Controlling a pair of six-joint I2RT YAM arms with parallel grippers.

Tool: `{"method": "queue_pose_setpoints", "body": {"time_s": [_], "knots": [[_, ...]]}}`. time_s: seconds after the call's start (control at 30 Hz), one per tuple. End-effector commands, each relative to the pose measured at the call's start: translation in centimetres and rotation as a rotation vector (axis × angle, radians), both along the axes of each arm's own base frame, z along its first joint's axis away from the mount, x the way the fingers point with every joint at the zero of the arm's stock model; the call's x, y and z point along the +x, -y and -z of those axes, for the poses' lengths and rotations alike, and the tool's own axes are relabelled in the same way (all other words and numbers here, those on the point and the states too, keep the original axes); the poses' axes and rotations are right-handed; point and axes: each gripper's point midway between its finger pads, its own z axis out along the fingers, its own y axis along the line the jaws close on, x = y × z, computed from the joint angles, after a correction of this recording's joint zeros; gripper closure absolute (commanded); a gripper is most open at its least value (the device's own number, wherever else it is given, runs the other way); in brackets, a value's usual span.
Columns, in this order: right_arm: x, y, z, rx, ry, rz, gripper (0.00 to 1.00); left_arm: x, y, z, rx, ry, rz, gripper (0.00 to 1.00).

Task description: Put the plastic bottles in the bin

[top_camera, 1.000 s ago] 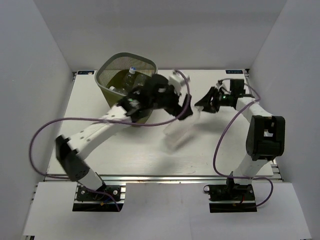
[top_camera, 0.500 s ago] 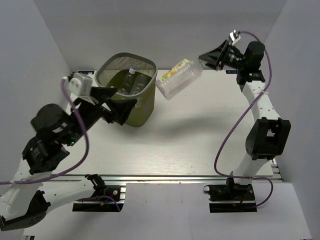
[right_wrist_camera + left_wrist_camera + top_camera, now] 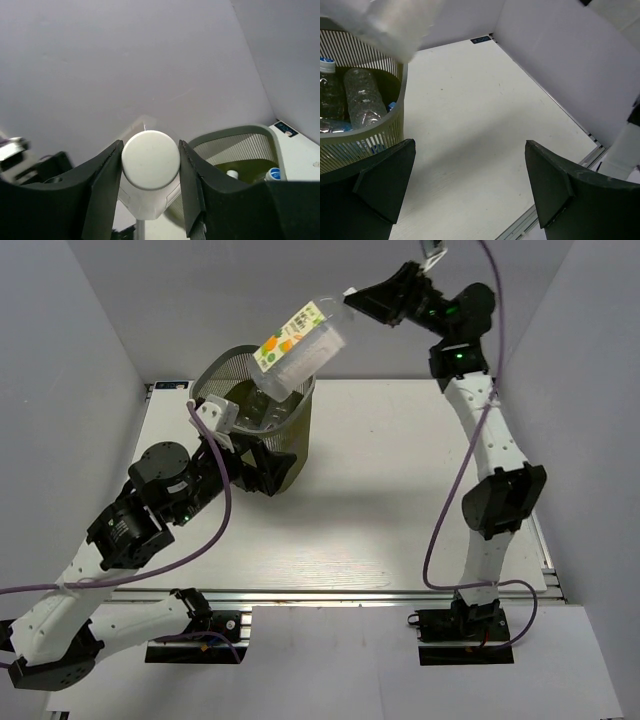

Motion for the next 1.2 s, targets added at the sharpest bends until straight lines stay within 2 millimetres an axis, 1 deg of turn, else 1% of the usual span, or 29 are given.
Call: {"method": "queue_pose_setpoints", "body": {"time_s": [0.0, 0.03, 0.07, 0.13, 0.17, 0.2, 0.27, 0.33, 0.43, 0.47, 0.5, 0.53, 0.57, 0.6, 0.63, 0.67, 0.73, 0.77, 0.83, 0.87, 0.9, 0.93, 0.97, 1.0, 1.03, 1.07, 1.1, 1.13, 1.17], "knots": [[3.9, -3.1, 2.8, 0.009, 0.019, 0.089, 1.0, -0.5, -0.1, -0.9, -0.065, 0.007, 0.009, 0.0], [5.2, -4.3, 4.1, 0.003, 0.017, 0.112, 1.0, -0.6, 0.2, -0.4, -0.066, -0.009, 0.017, 0.0], [5.5, -4.6, 3.8, 0.003, 0.048, 0.13, 1.0, -0.7, 0.1, 0.0, -0.063, -0.012, 0.017, 0.0], [6.9, -6.1, 6.0, -0.021, 0.024, 0.143, 1.0, -0.9, 0.0, 0.0, -0.08, -0.025, 0.016, 0.0], [7.2, -6.6, 6.3, -0.031, 0.057, 0.164, 1.0, -1.0, -0.1, 0.3, -0.079, -0.026, 0.016, 0.0], [7.5, -7.2, 7.2, -0.046, 0.047, 0.166, 0.83, -1.0, -0.1, 0.3, -0.086, -0.031, 0.015, 0.0], [7.9, -7.7, 7.8, -0.067, 0.067, 0.181, 0.1, -1.0, -0.1, 1.0, -0.07, -0.045, 0.014, 0.0], [8.0, -7.5, 8.0, -0.076, 0.066, 0.183, 0.1, -0.7, 0.2, 1.6, -0.053, -0.06, 0.013, 0.0], [7.3, -6.3, 6.6, -0.088, 0.101, 0.194, 0.1, -0.7, 0.8, 2.5, -0.035, -0.078, 0.031, 0.0], [6.4, -4.8, 4.5, -0.079, 0.133, 0.216, 0.1, -0.5, 1.3, 3.0, -0.03, -0.083, 0.041, 0.0], [6.5, -4.0, 4.0, -0.107, 0.198, 0.255, 0.1, -0.3, 1.5, 2.8, -0.041, -0.074, 0.042, 0.0], [5.7, -3.5, 3.9, -0.148, 0.169, 0.269, 0.1, -0.3, 1.8, 3.4, -0.036, -0.079, 0.054, 0.0], [6.0, -1.4, 2.8, -0.161, 0.186, 0.344, 0.1, -0.2, 2.0, 3.6, -0.032, -0.072, 0.055, 0.0], [5.5, -0.2, 1.9, -0.211, 0.297, 0.405, 0.1, -0.2, 2.3, 3.5, -0.041, -0.065, 0.067, 0.0], [6.2, 0.3, 4.1, -0.28, 0.236, 0.435, 0.1, 0.2, 2.7, 4.7, -0.023, -0.081, 0.066, 0.0], [5.8, 1.7, 5.5, -0.353, 0.172, 0.459, 0.1, -0.1, 3.2, 5.0, -0.023, -0.085, 0.098, 0.0], [6.0, 3.7, 9.0, -0.537, 0.172, 0.528, 0.1, 0.1, 4.2, 7.1, 0.006, -0.118, 0.124, 0.0], [5.6, 4.8, 11.8, -0.651, 0.133, 0.532, 0.1, -0.1, 4.7, 8.1, 0.028, -0.131, 0.153, 0.0], [4.8, 7.6, 15.8, -0.828, 0.05, 0.604, 0.1, -0.3, 5.2, 10.9, 0.067, -0.176, 0.178, 0.0], [3.3, 8.7, 18.8, -0.912, -0.031, 0.595, 0.1, -0.6, 5.5, 11.7, 0.074, -0.188, 0.199, 0.0], [2.2, 9.5, 18.5, -0.933, -0.022, 0.619, 0.1, -0.7, 5.4, 14.1, 0.109, -0.224, 0.196, 0.0], [2.4, 11.6, 21.7, -1.032, -0.086, 0.688, 0.1, -0.8, 5.6, 14.9, 0.115, -0.234, 0.208, 0.0], [1.4, 12.3, 22.5, -1.044, -0.088, 0.7, 0.1, -1.0, 5.6, 15.2, 0.111, -0.232, 0.217, 0.0], [0.4, 13.6, 23.9, -1.075, -0.107, 0.736, 0.1, -1.1, 5.4, 16.7, 0.14, -0.247, 0.218, 0.0], [-0.8, 14.3, 23.0, -1.077, -0.054, 0.765, 0.1, -1.1, 5.4, 16.9, 0.139, -0.246, 0.218, 0.0], [-1.4, 14.7, 26.9, -1.126, -0.085, 0.748, 0.1, -1.1, 5.4, 16.9, 0.139, -0.246, 0.218, 0.0], [-2.2, 15.2, 24.6, -1.075, -0.036, 0.808, 0.1, -1.0, 5.4, 17.2, 0.146, -0.241, 0.22, 0.0], [-2.3, 15.2, 24.5, -1.057, -0.021, 0.817, 0.1, -1.0, 5.4, 16.8, 0.134, -0.227, 0.221, 0.0], [-3.1, 15.1, 26.6, -1.075, -0.048, 0.775, 0.1, -1.1, 5.4, 17.2, 0.14, -0.234, 0.22, 0.0]]}}
